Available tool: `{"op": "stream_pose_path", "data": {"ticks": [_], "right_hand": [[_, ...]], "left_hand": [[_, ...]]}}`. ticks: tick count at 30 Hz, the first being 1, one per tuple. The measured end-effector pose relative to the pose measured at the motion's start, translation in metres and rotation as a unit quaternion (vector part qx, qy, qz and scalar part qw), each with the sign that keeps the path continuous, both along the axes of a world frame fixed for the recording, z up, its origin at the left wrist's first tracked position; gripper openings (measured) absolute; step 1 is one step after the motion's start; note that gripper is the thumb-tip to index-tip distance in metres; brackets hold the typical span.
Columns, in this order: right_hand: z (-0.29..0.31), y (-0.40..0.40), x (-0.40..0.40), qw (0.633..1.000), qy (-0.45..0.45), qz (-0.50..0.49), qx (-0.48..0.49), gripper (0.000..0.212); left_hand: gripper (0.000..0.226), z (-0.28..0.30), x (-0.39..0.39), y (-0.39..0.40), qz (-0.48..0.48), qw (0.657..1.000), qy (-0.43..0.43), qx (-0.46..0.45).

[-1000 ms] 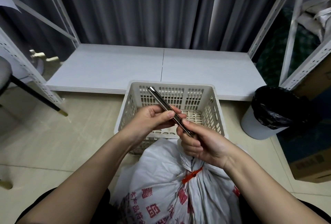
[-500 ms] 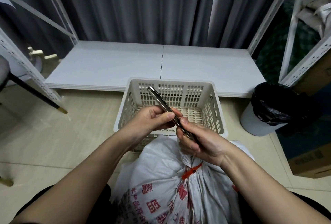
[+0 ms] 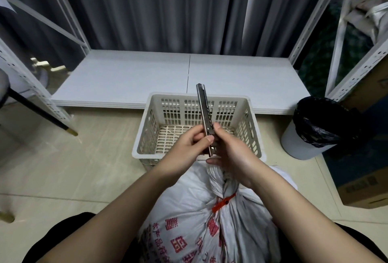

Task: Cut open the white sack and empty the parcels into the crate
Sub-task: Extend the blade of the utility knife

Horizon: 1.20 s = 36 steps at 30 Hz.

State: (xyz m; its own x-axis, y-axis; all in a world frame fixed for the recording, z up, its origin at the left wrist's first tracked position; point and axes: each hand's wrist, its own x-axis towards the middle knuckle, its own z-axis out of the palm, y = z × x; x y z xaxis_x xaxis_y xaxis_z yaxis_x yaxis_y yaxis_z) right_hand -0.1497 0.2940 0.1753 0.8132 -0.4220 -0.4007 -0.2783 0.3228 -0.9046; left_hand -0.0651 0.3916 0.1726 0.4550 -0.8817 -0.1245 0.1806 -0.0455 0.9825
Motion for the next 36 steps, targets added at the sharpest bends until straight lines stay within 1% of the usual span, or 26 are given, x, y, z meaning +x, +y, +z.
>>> {"op": "stream_pose_path", "data": {"ticks": [2,3,4,5,6,7,8,9,10,11,12,13,16,23,25,27,28,29,31,34,36], "right_hand": [[0.001,-0.006,-0.003,0.998,0.019,0.011,-0.065,0.050],[0.004,-0.007,-0.006,0.991,0.037,0.022,-0.125,0.054],[0.006,-0.008,-0.008,0.974,0.073,0.034,-0.212,0.060],[0.006,-0.013,-0.010,0.936,0.117,0.034,-0.329,0.064],[0.007,-0.017,-0.011,0.888,0.143,0.011,-0.436,0.063],[0.005,-0.024,-0.011,0.874,0.130,-0.033,-0.467,0.058],[0.005,-0.028,-0.010,0.904,0.086,-0.061,-0.414,0.050],[0.005,-0.029,-0.007,0.951,0.028,-0.057,-0.303,0.042],[0.004,-0.029,-0.002,0.981,-0.021,-0.037,-0.191,0.037],[0.001,-0.028,0.001,0.993,-0.063,-0.029,-0.100,0.033],[-0.001,-0.026,0.004,0.994,-0.098,-0.034,-0.033,0.028],[-0.002,-0.024,0.005,0.991,-0.124,-0.044,0.000,0.025],[0.002,-0.019,0.004,0.985,-0.157,-0.070,0.000,0.023],[0.005,-0.016,-0.002,0.987,-0.151,-0.046,-0.001,0.028],[0.003,-0.012,-0.004,0.990,-0.139,-0.024,-0.021,0.027],[-0.003,-0.003,-0.007,0.990,-0.127,0.021,-0.052,0.023],[-0.007,0.003,-0.009,0.989,-0.124,0.040,-0.071,0.031],[-0.011,0.008,-0.010,0.987,-0.124,0.055,-0.088,0.044],[-0.019,0.012,-0.009,0.984,-0.123,0.066,-0.111,0.063],[-0.025,0.014,-0.003,0.983,-0.108,0.043,-0.143,0.077],[-0.027,0.017,0.001,0.982,-0.101,0.013,-0.161,0.079]], "left_hand": [[0.025,0.000,0.000,0.001,0.000,0.999,-0.038,0.016],[0.024,-0.001,-0.001,0.002,0.005,0.999,-0.035,0.022],[0.023,-0.001,-0.003,0.002,0.013,0.999,-0.019,0.026],[0.023,-0.002,-0.002,0.002,0.021,0.999,-0.001,0.028],[0.024,-0.003,0.001,0.002,0.027,0.999,0.018,0.029],[0.025,-0.003,0.003,0.003,0.027,0.999,0.034,0.031],[0.025,-0.001,0.003,0.004,0.020,0.998,0.047,0.032],[0.025,0.001,0.003,0.004,0.011,0.998,0.051,0.035],[0.025,0.001,0.002,0.004,0.000,0.998,0.048,0.040],[0.024,0.002,-0.001,0.004,-0.017,0.998,0.041,0.047],[0.023,0.001,-0.003,0.004,-0.035,0.997,0.036,0.055],[0.023,0.001,-0.004,0.004,-0.053,0.996,0.031,0.060],[0.027,-0.001,-0.003,0.004,-0.065,0.996,0.019,0.060],[0.030,-0.004,-0.001,0.006,-0.047,0.998,0.009,0.047],[0.030,-0.004,-0.003,0.006,-0.033,0.998,0.020,0.047],[0.029,-0.006,-0.003,0.006,0.012,0.997,0.059,0.052],[0.027,-0.008,-0.003,0.005,0.035,0.994,0.082,0.056],[0.026,-0.009,-0.002,0.004,0.048,0.992,0.100,0.059],[0.026,-0.011,-0.003,0.003,0.055,0.989,0.121,0.059],[0.027,-0.010,-0.006,-0.001,0.074,0.986,0.142,0.047],[0.027,-0.010,-0.008,-0.001,0.083,0.983,0.155,0.046]]}}
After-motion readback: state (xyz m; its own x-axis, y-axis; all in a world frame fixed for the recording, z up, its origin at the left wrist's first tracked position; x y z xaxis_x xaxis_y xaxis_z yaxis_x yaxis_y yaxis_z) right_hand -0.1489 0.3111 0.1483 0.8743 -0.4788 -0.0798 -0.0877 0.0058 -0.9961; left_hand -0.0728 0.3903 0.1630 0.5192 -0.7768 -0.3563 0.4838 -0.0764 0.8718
